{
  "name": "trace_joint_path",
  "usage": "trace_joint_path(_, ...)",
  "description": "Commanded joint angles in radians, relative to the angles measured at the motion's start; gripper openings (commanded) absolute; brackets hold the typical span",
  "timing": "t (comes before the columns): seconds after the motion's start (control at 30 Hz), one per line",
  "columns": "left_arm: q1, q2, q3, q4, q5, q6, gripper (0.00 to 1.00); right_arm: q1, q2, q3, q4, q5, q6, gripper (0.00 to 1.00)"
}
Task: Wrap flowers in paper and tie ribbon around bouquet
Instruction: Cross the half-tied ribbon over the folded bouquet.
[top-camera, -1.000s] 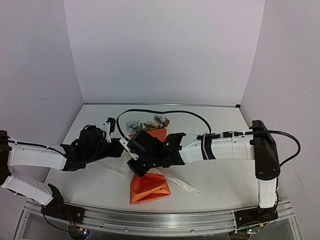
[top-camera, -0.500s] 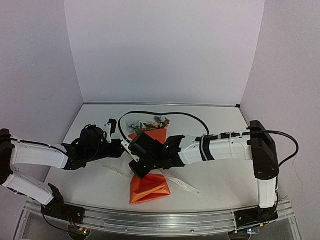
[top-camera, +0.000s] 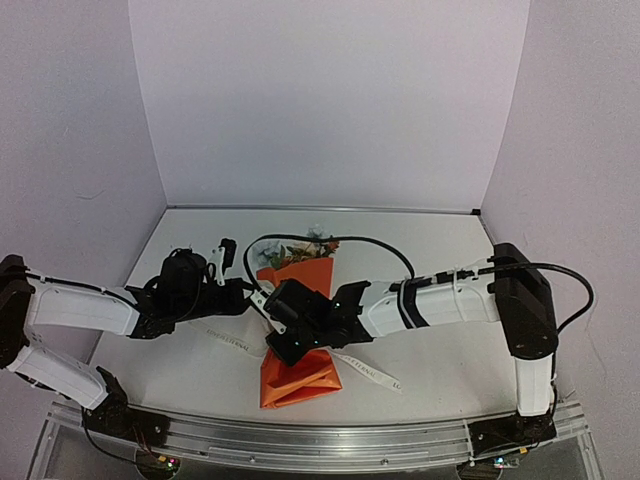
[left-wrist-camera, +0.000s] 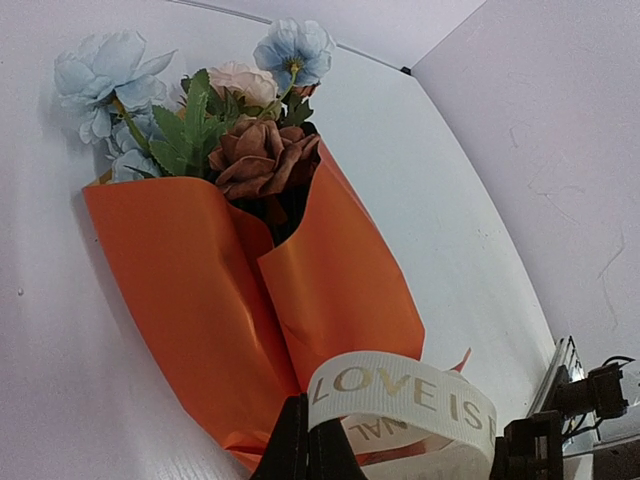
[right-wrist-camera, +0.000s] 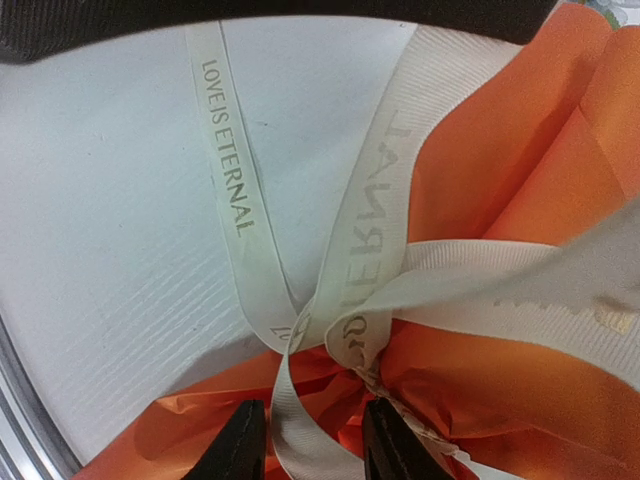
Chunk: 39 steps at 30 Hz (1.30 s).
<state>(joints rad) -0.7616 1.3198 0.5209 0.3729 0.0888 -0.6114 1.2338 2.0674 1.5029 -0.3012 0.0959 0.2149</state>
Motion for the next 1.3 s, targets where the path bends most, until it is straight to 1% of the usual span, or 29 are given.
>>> trace_joint_path(0.0, 0.007, 0.003, 0.011, 0.054, 0.026, -0.010, 0.00, -0.002, -0.019, 0.014, 0.030, -0.003, 0.027, 0.34)
trace_joint_path(0.1, 0.007, 0.001, 0.010, 0.056, 0.030, -0.009, 0.00, -0.003, -0.014, 0.018, 0.028, 0.001, 0.036, 0.27)
trace_joint_path(0.23, 0.008, -0.001, 0.010, 0.053, 0.030, -0.007, 0.00, -0.004, -0.025, 0.007, 0.028, 0.016, 0.046, 0.12)
trace_joint_path(0.33, 0.012, -0.004, 0.002, 0.055, 0.026, -0.012, 0.00, -0.004, -0.053, -0.008, 0.025, 0.023, 0.059, 0.06)
trace_joint_path(0.47, 0.028, -0.019, -0.035, 0.105, 0.041, -0.033, 0.00, -0.004, -0.114, -0.034, 0.021, 0.021, 0.081, 0.05)
trace_joint_path(0.7, 0.035, -0.011, -0.053, 0.122, 0.059, -0.034, 0.00, -0.004, -0.204, -0.098, 0.006, 0.012, 0.140, 0.00)
trace_joint_path(1.07, 0.072, -0.026, -0.068, 0.124, 0.078, -0.037, 0.00, 0.010, -0.288, -0.221, -0.052, -0.038, 0.203, 0.00)
trace_joint_path(1.27, 0.091, -0.029, -0.073, 0.120, 0.088, -0.032, 0.00, 0.024, -0.340, -0.312, -0.082, 0.014, 0.238, 0.00)
